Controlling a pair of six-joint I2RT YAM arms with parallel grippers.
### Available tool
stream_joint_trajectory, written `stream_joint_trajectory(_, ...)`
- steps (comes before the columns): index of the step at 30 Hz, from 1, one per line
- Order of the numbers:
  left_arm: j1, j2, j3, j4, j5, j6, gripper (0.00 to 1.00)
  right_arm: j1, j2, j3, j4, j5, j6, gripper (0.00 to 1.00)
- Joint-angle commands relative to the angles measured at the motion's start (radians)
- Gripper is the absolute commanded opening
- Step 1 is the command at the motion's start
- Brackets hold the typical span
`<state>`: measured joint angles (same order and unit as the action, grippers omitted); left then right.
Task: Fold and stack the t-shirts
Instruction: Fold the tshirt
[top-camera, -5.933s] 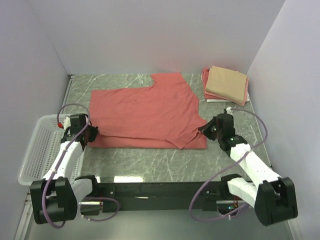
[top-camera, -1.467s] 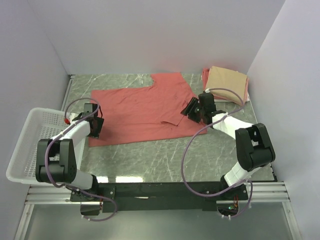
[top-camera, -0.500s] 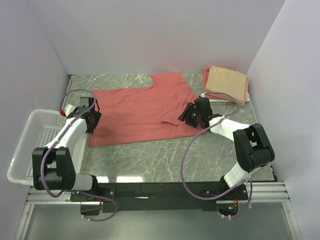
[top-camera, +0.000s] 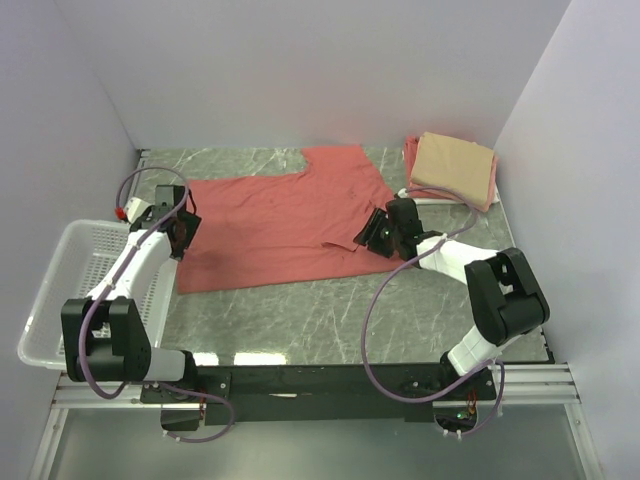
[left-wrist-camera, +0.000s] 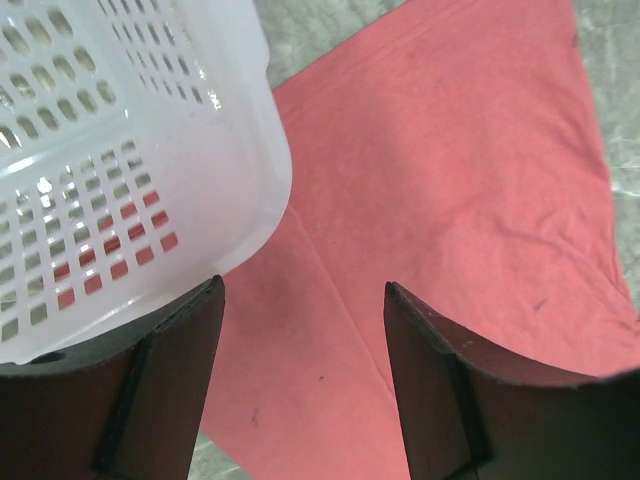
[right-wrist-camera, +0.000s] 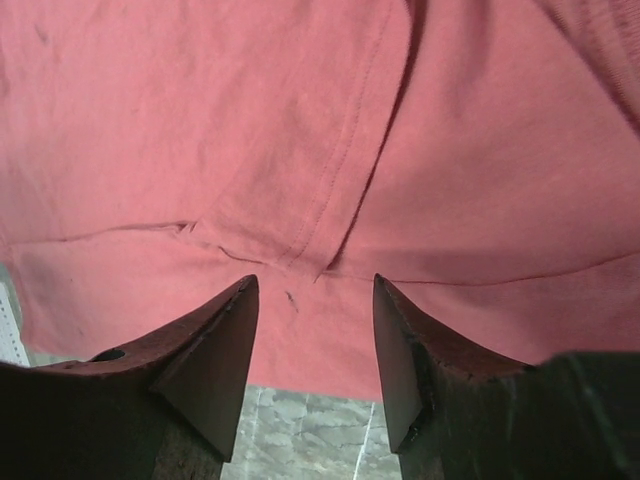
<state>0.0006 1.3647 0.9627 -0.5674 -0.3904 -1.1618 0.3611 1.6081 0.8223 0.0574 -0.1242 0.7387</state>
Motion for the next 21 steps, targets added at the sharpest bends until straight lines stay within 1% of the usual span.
stream_joint_trajectory(1, 0.006, -0.044, 0.056, -0.023, -0.018, 0.033, 0.7, 0.016, -0.022, -0.003, 0.036, 0.008, -0.002, 0.56)
stream_joint_trajectory(17, 0.004, -0.058, 0.143, -0.051, 0.005, 0.065, 0.7, 0.048, 0.122, 0.084, 0.061, 0.012, 0.024, 0.54)
stream_joint_trajectory(21, 0.006, -0.056, 0.159, -0.058, 0.008, 0.074, 0.7, 0.064, 0.138, 0.101, 0.064, 0.014, 0.033, 0.52)
